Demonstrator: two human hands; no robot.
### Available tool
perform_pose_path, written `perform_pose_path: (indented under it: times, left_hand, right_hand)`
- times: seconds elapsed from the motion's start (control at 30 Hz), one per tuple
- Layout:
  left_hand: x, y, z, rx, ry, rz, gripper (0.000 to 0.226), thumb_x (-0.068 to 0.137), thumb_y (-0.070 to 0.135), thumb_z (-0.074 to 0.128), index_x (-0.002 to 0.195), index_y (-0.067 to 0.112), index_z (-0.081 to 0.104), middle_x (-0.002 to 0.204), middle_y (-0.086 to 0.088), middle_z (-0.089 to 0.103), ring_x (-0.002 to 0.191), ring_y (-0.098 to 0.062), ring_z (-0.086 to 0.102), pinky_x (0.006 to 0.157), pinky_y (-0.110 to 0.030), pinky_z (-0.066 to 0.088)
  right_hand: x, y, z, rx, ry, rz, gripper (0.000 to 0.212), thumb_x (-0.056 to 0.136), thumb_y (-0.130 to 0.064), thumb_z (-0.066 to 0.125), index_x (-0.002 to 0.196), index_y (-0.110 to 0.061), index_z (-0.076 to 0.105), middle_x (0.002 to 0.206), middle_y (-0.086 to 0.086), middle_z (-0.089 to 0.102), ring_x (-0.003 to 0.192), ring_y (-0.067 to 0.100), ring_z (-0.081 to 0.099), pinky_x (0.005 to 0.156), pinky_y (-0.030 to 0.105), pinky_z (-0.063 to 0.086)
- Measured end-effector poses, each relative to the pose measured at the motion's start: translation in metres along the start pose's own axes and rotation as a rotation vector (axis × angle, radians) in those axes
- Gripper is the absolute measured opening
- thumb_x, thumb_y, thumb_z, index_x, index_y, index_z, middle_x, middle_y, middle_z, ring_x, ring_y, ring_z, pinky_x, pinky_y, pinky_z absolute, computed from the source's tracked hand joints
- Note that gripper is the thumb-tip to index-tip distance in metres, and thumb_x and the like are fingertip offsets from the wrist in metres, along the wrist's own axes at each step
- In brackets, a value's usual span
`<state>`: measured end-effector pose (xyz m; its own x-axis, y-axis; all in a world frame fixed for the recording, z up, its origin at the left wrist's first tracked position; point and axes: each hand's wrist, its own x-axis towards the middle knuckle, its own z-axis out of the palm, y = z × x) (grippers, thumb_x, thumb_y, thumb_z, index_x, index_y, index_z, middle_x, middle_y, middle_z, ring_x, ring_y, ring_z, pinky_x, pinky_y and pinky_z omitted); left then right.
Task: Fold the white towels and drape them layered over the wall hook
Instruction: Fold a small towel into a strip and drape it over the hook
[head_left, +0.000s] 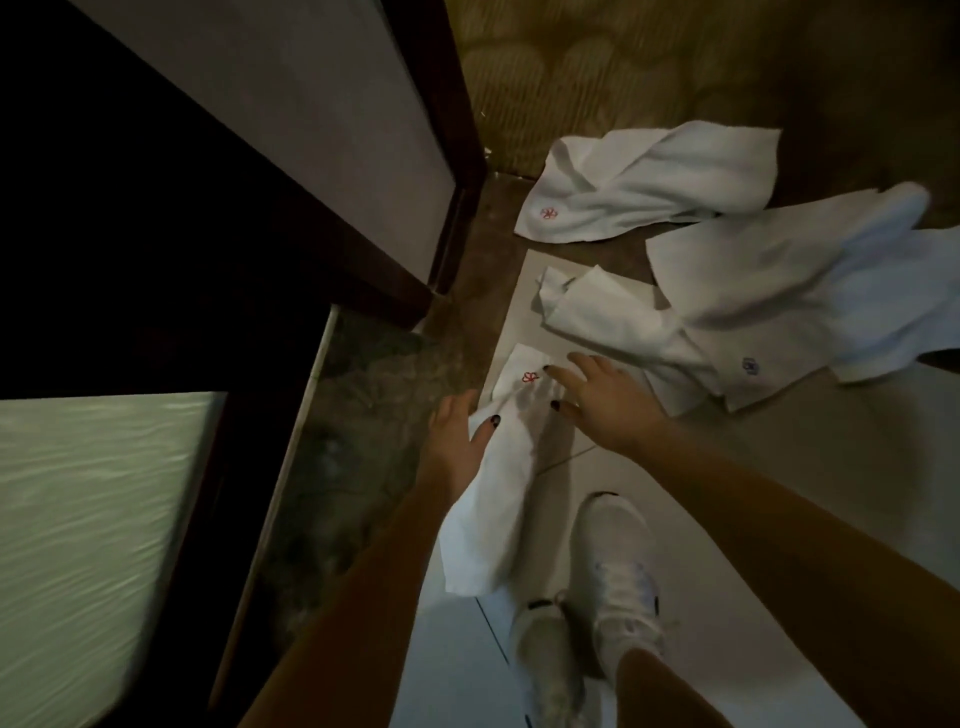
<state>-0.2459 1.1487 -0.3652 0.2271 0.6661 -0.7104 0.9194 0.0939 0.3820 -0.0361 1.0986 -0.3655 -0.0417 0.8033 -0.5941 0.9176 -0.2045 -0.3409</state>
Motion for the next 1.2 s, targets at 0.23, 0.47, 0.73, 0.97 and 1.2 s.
perform_pose_path:
  times: [0.23, 0.47, 0.73, 0.97, 1.2]
  left_hand:
    - [0.052, -0.031, 0.055, -0.09, 0.016, 0.019, 0.04, 0.093, 0.032, 0.061, 0.132, 0.025, 0.053, 0.138, -0.005, 0.047, 0.129, -0.022, 0.041, 0.099, -0.022, 0.031]
    - [0.015, -0.01, 0.015, -0.287, -0.043, 0.01, 0.02, 0.095, 0.03, 0.058, 0.094, 0.013, 0.069, 0.091, -0.008, 0.069, 0.078, -0.013, 0.06, 0.07, -0.021, 0.045]
    - [-0.1, 0.086, -0.107, -0.233, -0.019, 0.228, 0.018, 0.094, 0.026, 0.062, 0.082, 0.013, 0.069, 0.076, -0.006, 0.066, 0.063, 0.001, 0.057, 0.057, -0.023, 0.051]
    - [-0.225, 0.202, -0.231, -0.39, 0.15, 0.246, 0.033, 0.095, 0.024, 0.061, 0.08, -0.006, 0.062, 0.083, -0.022, 0.061, 0.079, -0.033, 0.059, 0.07, -0.039, 0.051]
    - [-0.354, 0.296, -0.317, -0.525, 0.162, 0.293, 0.019, 0.096, 0.017, 0.06, 0.097, 0.002, 0.072, 0.098, -0.021, 0.066, 0.087, -0.024, 0.058, 0.076, -0.032, 0.045]
  right_hand:
    - [0.059, 0.006, 0.058, -0.044, -0.017, -0.015, 0.044, 0.102, -0.041, 0.042, 0.145, -0.03, 0.041, 0.148, 0.013, 0.032, 0.133, 0.029, 0.034, 0.11, 0.04, 0.035]
    - [0.016, -0.01, 0.017, 0.0, -0.023, 0.001, 0.035, 0.103, -0.035, 0.041, 0.132, -0.024, 0.058, 0.152, 0.011, 0.03, 0.138, 0.03, 0.027, 0.106, 0.038, 0.03]
    - [-0.104, -0.047, -0.132, 0.047, 0.096, 0.0, 0.032, 0.105, -0.027, 0.039, 0.119, -0.01, 0.063, 0.145, 0.011, 0.049, 0.146, 0.023, 0.026, 0.12, 0.042, 0.01]
    - [-0.227, -0.097, -0.294, 0.025, 0.19, 0.124, 0.029, 0.104, -0.032, 0.04, 0.117, -0.013, 0.058, 0.108, 0.013, 0.066, 0.099, 0.031, 0.062, 0.105, 0.038, 0.027]
    - [-0.384, -0.14, -0.418, 0.223, 0.286, 0.294, 0.021, 0.102, -0.021, 0.042, 0.106, -0.011, 0.061, 0.099, 0.013, 0.066, 0.09, 0.031, 0.062, 0.078, 0.04, 0.05]
